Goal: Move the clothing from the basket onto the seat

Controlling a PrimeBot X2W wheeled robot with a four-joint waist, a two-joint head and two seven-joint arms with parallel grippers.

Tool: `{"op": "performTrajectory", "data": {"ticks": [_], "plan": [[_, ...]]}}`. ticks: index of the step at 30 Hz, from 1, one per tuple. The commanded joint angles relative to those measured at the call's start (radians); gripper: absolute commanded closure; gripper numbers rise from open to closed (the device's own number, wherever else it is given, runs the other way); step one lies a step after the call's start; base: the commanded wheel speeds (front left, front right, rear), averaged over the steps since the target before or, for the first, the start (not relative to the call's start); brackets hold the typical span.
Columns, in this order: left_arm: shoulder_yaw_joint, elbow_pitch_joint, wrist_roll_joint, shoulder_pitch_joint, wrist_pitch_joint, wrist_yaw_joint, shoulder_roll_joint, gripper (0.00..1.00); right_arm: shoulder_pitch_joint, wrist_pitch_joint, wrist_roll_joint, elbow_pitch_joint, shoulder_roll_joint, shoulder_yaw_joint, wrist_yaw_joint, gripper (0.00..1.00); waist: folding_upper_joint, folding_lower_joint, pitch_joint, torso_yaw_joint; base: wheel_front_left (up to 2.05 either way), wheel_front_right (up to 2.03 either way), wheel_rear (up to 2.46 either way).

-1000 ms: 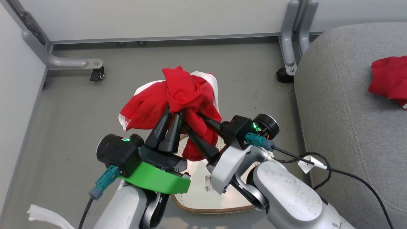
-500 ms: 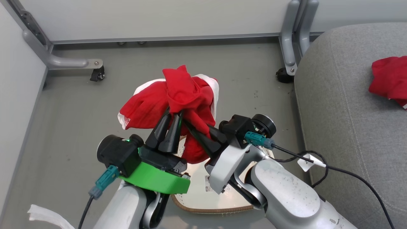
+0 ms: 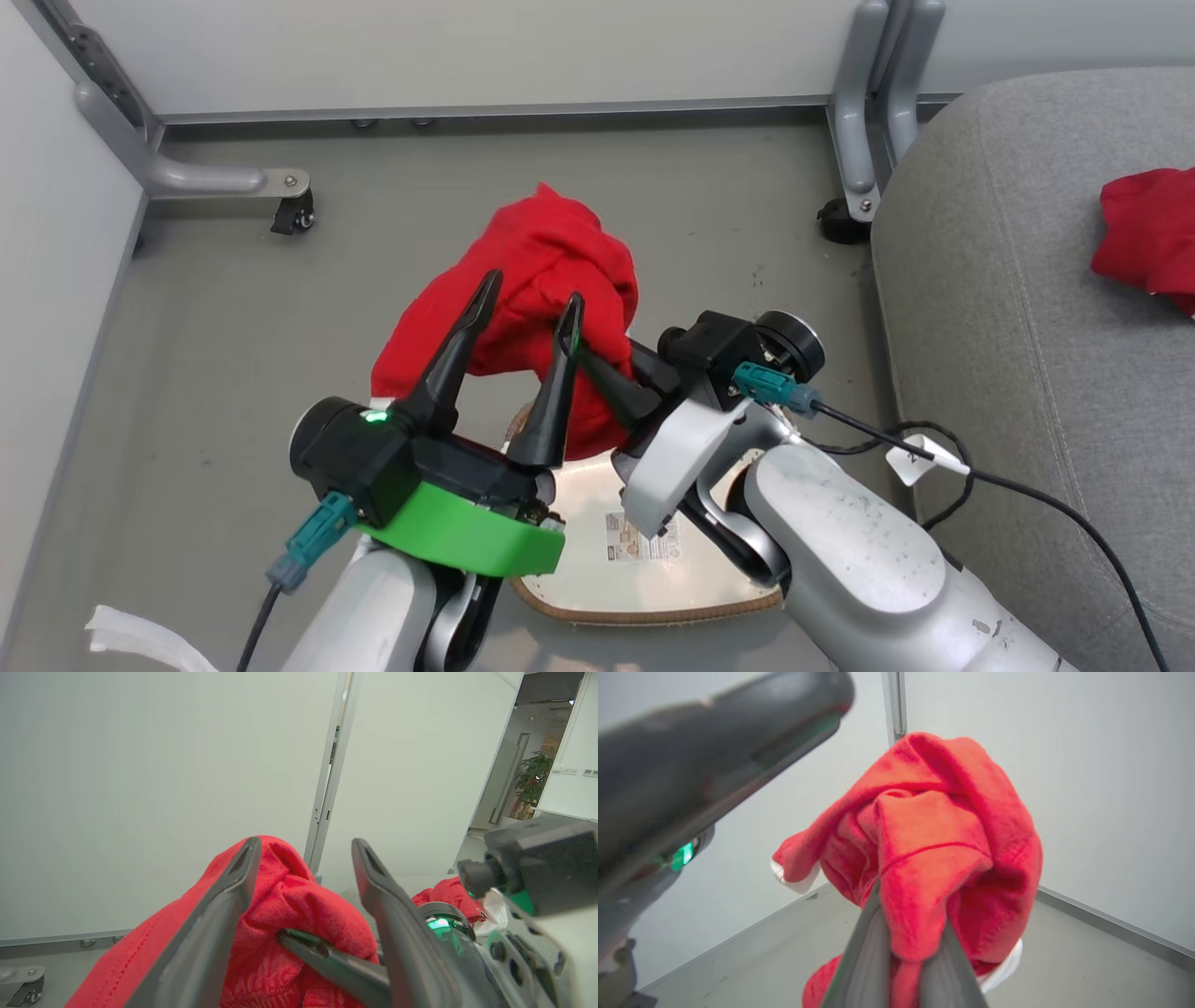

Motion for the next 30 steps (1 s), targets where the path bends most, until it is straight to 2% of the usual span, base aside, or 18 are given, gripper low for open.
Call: {"op": "performTrajectory", "data": {"ticks": [1,17,30], "plan": [[-0.002,0.002,0.005,0.013,0.006,-0.005,0.014,0.00,-0.009,-0.010,-0.008,0.007,-0.001,-0.005,0.000,1.00,0.0000,-0.0001,-0.002,0.001,0.00,0.00,0.00],[-0.091,0.012,0.047,0.113,0.104,-0.018,0.107,0.00,0.020,-0.041,0.003,0.095,-0.001,-0.017,0.000,1.00,0.0000,-0.0001,-0.023,0.004,0.00,0.00,0.00],[-0.114,0.017,0.056,0.110,0.128,-0.015,0.138,0.00,0.029,-0.065,0.007,0.139,-0.001,-0.025,0.000,1.00,0.0000,-0.0001,-0.007,-0.025,0.00,0.00,0.00]]}}
